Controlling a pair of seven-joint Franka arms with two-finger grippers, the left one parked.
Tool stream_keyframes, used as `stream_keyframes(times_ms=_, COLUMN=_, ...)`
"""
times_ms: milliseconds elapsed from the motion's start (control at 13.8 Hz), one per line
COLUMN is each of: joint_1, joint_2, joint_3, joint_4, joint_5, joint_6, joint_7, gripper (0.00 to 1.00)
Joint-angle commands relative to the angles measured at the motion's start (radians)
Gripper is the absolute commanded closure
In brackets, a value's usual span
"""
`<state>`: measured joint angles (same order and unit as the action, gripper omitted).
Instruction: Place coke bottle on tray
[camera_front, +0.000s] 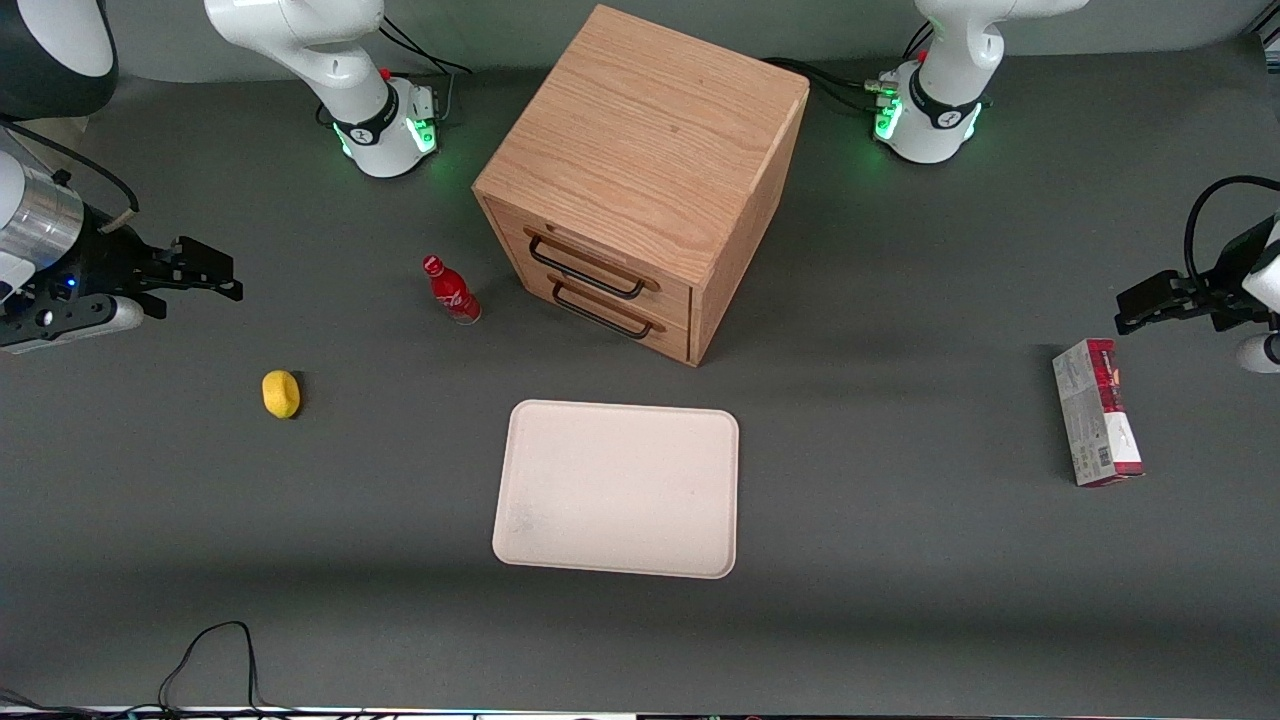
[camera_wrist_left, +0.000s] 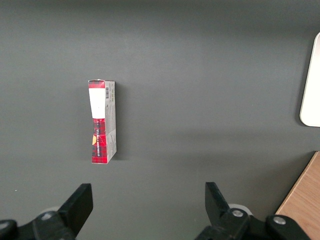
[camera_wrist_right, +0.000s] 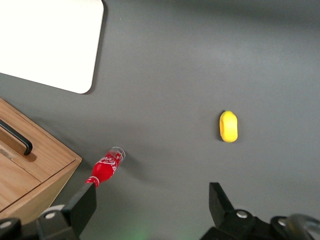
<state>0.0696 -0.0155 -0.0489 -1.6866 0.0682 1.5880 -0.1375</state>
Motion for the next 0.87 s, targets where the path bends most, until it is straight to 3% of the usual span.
stream_keyframes(times_ms=0, joint_1=-0.008, joint_2=0.002, joint_3=0.006, joint_4=0.022, joint_5=-0.007, joint_6=-0.045, joint_7=0.029, gripper=0.00)
stream_keyframes(times_ms=580, joint_1=-0.008, joint_2=0.048, joint_3=0.012, joint_4=0.094, joint_5=-0.001, joint_6=-0.053, joint_7=0.041, gripper=0.00)
stream_keyframes(times_ms=797, joint_1=0.036, joint_2=0.097, joint_3=0.047, joint_4=0.184, joint_5=-0.001, joint_6=-0.100, joint_7=0.172, gripper=0.00)
